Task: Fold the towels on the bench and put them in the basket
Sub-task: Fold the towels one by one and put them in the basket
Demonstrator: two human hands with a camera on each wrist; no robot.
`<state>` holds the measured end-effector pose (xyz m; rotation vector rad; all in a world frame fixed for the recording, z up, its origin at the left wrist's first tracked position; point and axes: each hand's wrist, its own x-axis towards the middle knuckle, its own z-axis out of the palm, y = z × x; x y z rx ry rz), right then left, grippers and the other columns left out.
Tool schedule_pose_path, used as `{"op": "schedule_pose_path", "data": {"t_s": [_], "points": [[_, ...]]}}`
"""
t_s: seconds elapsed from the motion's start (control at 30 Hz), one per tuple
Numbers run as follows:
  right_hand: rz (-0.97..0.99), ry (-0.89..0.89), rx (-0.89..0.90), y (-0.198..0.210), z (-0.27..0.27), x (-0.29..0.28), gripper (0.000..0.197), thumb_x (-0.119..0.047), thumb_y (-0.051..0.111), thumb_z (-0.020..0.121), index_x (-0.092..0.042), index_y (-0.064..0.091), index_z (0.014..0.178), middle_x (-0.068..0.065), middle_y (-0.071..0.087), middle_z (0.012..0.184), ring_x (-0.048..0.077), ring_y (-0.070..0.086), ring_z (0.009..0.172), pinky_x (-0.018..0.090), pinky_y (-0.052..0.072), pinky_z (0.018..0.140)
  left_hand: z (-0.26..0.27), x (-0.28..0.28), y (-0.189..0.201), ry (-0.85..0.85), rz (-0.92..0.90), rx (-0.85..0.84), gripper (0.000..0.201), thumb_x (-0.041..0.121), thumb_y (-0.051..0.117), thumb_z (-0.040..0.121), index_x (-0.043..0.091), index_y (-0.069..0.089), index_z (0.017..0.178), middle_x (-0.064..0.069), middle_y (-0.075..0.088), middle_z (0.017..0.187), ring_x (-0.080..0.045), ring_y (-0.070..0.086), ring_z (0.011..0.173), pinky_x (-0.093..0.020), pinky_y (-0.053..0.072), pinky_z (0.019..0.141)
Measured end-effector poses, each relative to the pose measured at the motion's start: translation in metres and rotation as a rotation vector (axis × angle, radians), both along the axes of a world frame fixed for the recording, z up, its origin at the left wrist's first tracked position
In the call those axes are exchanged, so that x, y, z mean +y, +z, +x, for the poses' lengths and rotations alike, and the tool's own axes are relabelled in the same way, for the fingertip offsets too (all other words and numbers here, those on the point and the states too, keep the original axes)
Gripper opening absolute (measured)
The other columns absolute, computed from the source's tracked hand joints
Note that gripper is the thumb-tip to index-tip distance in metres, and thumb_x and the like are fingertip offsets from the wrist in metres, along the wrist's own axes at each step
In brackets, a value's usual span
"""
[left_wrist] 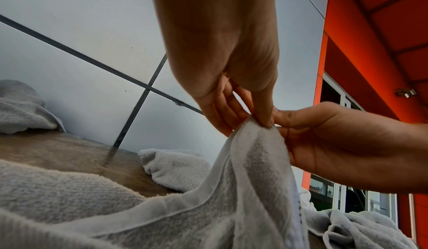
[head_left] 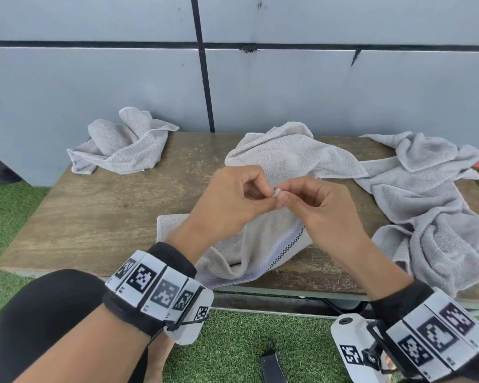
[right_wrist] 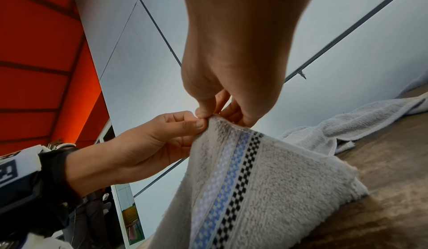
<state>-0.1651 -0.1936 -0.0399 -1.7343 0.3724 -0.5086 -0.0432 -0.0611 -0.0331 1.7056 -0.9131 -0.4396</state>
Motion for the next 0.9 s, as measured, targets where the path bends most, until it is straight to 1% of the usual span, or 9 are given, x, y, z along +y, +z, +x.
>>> {"op": "schedule_pose_path", "data": {"t_s": [0.1, 0.2, 0.33, 0.4, 0.53, 0.6, 0.73, 0.83, 0.9], "points": [[-0.036, -0.057, -0.014, 0.0, -0.001, -0.003, 0.011, -0.013, 0.073, 0.091, -0.023, 0.076, 0.091, -0.008, 0.076, 0.081, 0.001, 0.068, 0.076, 0.011, 0.049, 0.073, -0.001, -0.001, -0.004, -0.046, -0.007, 0.024, 0.02, 0.007, 0.085, 0.077, 0.003, 0.065, 0.077, -0.006, 0.073, 0.076, -0.02, 0.073, 0.073, -0.038, 0.061, 0.076], [-0.039, -0.104, -0.037, -0.001, -0.001, -0.007, 0.011, -0.012, 0.071, 0.092, -0.021, 0.076, 0.093, -0.014, 0.074, 0.077, -0.005, 0.064, 0.073, 0.008, 0.046, 0.07, -0.003, 0.0, -0.011, -0.089, 0.043, -0.031, 0.017, 0.01, 0.084, 0.078, 0.009, 0.067, 0.076, -0.009, 0.066, 0.072, -0.014, 0.059, 0.064, -0.032, 0.052, 0.066], [-0.028, -0.136, -0.061, -0.001, -0.004, -0.013, 0.009, -0.011, 0.069, 0.093, -0.014, 0.075, 0.099, -0.013, 0.072, 0.081, -0.006, 0.062, 0.074, 0.008, 0.045, 0.07, -0.002, 0.007, -0.019, -0.095, 0.087, -0.074, 0.01, 0.016, 0.082, 0.082, 0.01, 0.075, 0.08, -0.007, 0.074, 0.079, -0.032, 0.069, 0.073, -0.046, 0.057, 0.074], [-0.024, -0.145, -0.063, -0.002, -0.006, -0.014, 0.01, -0.012, 0.069, 0.094, -0.019, 0.075, 0.096, -0.012, 0.073, 0.083, -0.003, 0.062, 0.076, 0.009, 0.047, 0.071, -0.001, 0.013, -0.02, -0.071, 0.1, -0.129, 0.008, 0.018, 0.081, 0.083, 0.011, 0.078, 0.081, 0.0, 0.075, 0.08, -0.029, 0.071, 0.075, -0.048, 0.056, 0.077], [-0.021, -0.175, -0.054, -0.004, -0.008, -0.016, 0.016, -0.013, 0.068, 0.094, -0.028, 0.073, 0.091, -0.011, 0.075, 0.089, -0.001, 0.063, 0.08, 0.011, 0.05, 0.074, 0.001, 0.028, -0.024, -0.057, 0.147, -0.206, 0.014, 0.016, 0.075, 0.089, 0.009, 0.072, 0.077, 0.008, 0.07, 0.075, -0.019, 0.062, 0.046, -0.049, 0.057, 0.063], [-0.02, -0.193, -0.037, -0.006, -0.009, -0.018, 0.015, -0.014, 0.068, 0.095, -0.028, 0.073, 0.091, -0.01, 0.075, 0.09, -0.001, 0.063, 0.081, 0.011, 0.049, 0.074, 0.004, 0.034, -0.027, -0.096, 0.181, -0.369, 0.016, 0.016, 0.073, 0.089, 0.01, 0.069, 0.075, 0.012, 0.065, 0.073, -0.012, 0.061, 0.056, -0.042, 0.056, 0.07], [0.047, -0.272, -0.037, -0.011, -0.01, -0.023, 0.014, -0.016, 0.065, 0.097, -0.026, 0.073, 0.09, -0.007, 0.073, 0.088, 0.001, 0.061, 0.079, 0.013, 0.049, 0.072, 0.012, 0.056, -0.034, -0.164, 0.35, -0.575, 0.022, 0.023, 0.064, 0.083, 0.008, 0.059, 0.067, 0.006, 0.053, 0.067, -0.02, 0.051, 0.059, -0.025, 0.038, 0.065], [0.061, -0.291, -0.046, -0.011, -0.01, -0.026, 0.013, -0.016, 0.065, 0.097, -0.025, 0.073, 0.091, -0.008, 0.071, 0.083, -0.003, 0.058, 0.072, 0.012, 0.048, 0.068, 0.017, 0.08, -0.036, -0.151, 0.418, -0.579, 0.035, 0.037, 0.058, 0.084, 0.005, 0.059, 0.068, 0.001, 0.055, 0.068, -0.021, 0.051, 0.062, -0.024, 0.035, 0.064], [0.066, -0.284, -0.049, -0.012, -0.011, -0.026, 0.01, -0.017, 0.065, 0.097, -0.021, 0.073, 0.094, -0.013, 0.067, 0.074, -0.005, 0.055, 0.061, 0.013, 0.045, 0.06, 0.018, 0.092, -0.031, -0.122, 0.436, -0.53, 0.034, 0.034, 0.071, 0.087, 0.006, 0.062, 0.07, 0.0, 0.06, 0.073, -0.02, 0.056, 0.068, -0.03, 0.043, 0.065]]}}
